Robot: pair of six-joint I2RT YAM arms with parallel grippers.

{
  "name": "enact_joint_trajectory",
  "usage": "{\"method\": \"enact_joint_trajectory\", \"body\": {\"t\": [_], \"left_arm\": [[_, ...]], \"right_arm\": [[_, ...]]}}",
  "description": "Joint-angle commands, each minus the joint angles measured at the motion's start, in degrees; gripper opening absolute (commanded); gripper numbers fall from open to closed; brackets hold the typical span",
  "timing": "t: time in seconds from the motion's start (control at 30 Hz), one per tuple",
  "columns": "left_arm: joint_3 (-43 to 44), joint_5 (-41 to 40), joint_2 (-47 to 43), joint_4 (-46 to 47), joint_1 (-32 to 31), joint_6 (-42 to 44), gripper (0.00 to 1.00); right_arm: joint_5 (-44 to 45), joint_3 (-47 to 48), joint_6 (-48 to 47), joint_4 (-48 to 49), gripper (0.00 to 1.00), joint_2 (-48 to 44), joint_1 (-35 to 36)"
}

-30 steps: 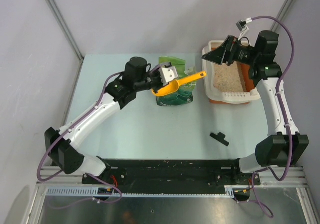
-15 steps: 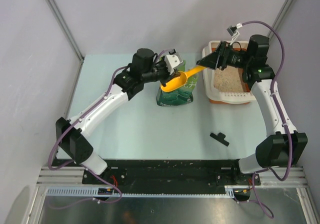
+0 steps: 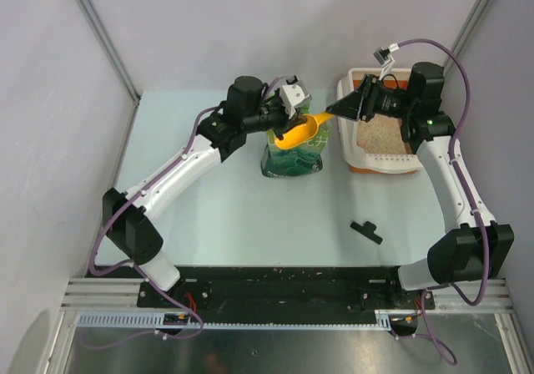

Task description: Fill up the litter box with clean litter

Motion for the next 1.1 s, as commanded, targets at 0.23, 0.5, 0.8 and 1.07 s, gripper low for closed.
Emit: {"method": "enact_joint_trajectory", "body": {"t": [0.23, 0.5, 0.8, 1.07], "left_arm": [[3.1, 0.9, 0.4, 2.8, 0.2, -2.4, 0.0], [3.4, 1.1, 0.8, 2.8, 0.1, -1.7, 0.0], [3.6, 2.1, 1.0, 2.9, 0.1, -1.6, 0.0], [2.3, 3.5, 0.9, 2.8, 0.2, -1.9, 0.01]], "right_arm": [[-0.6, -0.3, 0.0, 2.6, 0.41, -1.5, 0.7], [-1.1, -0.6, 1.5, 4.2, 0.43, -1.2, 1.4], [-1.1, -1.5, 2.9, 6.7, 0.36, -1.2, 1.5], [-2.5, -1.5, 3.4, 9.0, 0.01, -0.7, 1.6]]}}
